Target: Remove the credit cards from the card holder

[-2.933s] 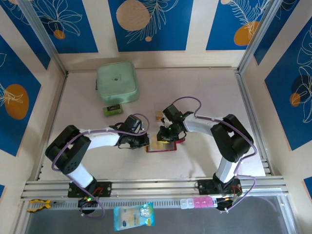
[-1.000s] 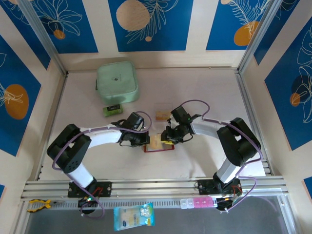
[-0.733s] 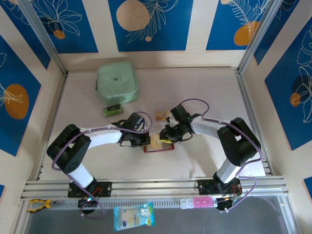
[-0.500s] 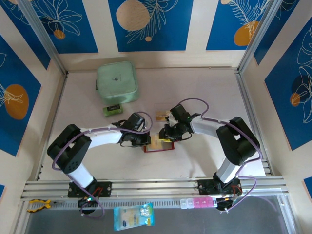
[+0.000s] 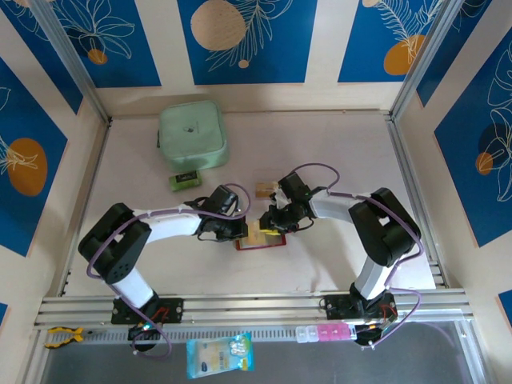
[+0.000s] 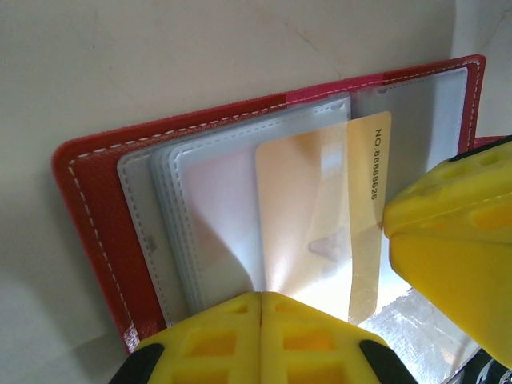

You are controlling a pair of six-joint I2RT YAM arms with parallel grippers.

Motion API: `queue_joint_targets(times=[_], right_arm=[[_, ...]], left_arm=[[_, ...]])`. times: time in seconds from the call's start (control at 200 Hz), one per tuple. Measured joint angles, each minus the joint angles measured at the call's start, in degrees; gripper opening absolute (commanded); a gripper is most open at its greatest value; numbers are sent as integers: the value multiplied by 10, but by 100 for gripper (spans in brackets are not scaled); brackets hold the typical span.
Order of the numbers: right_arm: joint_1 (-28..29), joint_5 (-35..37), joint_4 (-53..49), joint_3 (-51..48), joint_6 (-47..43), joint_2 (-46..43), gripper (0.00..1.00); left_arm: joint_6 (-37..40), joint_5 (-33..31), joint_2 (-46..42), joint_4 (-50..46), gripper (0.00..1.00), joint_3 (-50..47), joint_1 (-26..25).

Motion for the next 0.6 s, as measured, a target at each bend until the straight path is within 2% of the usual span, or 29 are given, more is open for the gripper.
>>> queue_joint_targets(times=[0.6], right_arm=[[0, -2, -1, 0, -8, 8, 27]], left_arm=[[0, 0, 1, 0, 1, 0, 0]])
